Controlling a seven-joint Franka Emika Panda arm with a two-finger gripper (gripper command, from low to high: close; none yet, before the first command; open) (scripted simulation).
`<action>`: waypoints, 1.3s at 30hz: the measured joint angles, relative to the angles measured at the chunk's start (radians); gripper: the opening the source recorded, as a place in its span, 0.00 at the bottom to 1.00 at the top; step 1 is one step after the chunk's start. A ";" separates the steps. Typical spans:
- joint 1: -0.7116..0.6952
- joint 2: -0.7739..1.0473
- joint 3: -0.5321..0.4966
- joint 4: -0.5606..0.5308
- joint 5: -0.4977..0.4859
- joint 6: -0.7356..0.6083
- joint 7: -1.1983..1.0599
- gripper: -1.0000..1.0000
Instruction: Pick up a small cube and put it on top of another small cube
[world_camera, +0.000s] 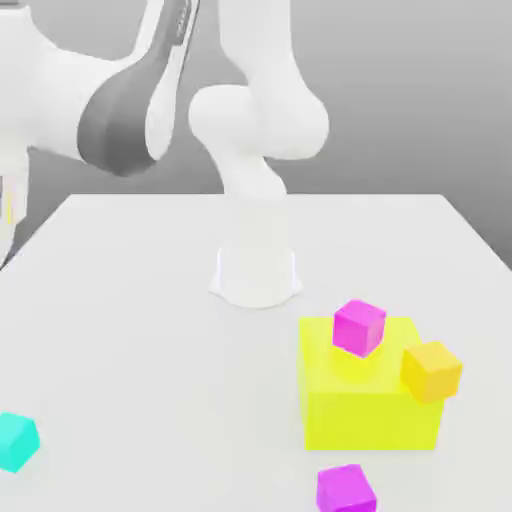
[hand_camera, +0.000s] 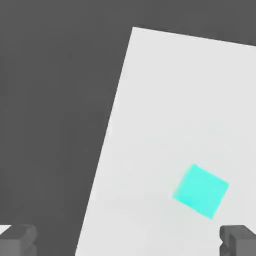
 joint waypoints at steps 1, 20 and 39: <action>-0.008 0.031 -0.007 -0.002 0.018 0.014 0.023 0.50; -0.088 0.347 -0.018 0.014 0.202 0.202 0.118 0.00; 0.490 -0.211 0.301 -0.137 0.261 -0.186 0.618 0.00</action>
